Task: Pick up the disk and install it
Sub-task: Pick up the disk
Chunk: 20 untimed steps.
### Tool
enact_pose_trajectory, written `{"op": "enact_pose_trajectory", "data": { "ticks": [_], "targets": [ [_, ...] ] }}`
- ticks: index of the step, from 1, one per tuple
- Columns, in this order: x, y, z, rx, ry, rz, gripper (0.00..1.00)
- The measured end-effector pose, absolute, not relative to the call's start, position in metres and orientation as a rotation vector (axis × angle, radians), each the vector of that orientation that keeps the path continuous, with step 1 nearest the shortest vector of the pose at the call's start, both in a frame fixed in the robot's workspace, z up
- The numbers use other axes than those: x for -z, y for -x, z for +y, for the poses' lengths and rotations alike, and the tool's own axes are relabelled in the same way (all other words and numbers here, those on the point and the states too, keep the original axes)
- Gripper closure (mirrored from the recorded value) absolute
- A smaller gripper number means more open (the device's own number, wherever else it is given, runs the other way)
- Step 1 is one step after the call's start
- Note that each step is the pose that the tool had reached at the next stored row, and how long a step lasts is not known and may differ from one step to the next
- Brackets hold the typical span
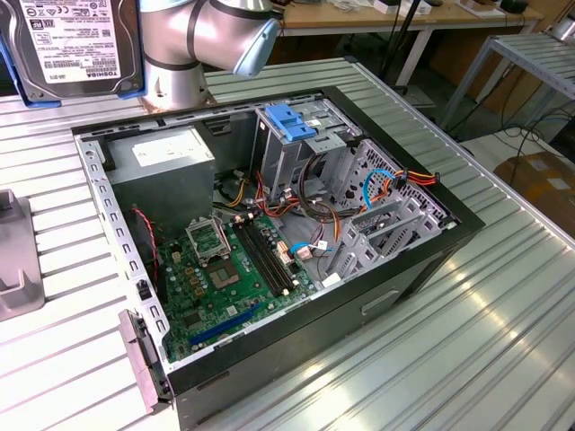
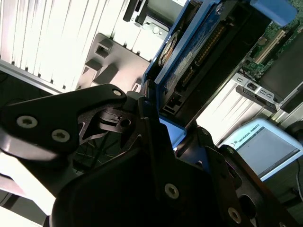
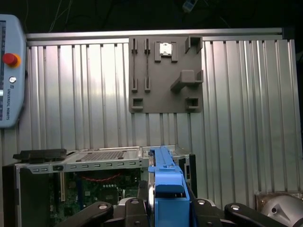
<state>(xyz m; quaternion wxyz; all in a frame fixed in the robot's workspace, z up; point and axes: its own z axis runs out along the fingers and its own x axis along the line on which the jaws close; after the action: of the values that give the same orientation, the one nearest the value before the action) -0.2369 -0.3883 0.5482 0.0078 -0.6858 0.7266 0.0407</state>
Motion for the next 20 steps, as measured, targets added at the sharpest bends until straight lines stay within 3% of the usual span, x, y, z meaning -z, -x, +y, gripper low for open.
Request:
{"op": "enact_pose_trajectory", "data": {
  "ticks": [20],
  "targets": [
    [-0.5482, 0.2313, -0.392, -0.127, 2.144, 2.272, 0.63]
  ]
}}
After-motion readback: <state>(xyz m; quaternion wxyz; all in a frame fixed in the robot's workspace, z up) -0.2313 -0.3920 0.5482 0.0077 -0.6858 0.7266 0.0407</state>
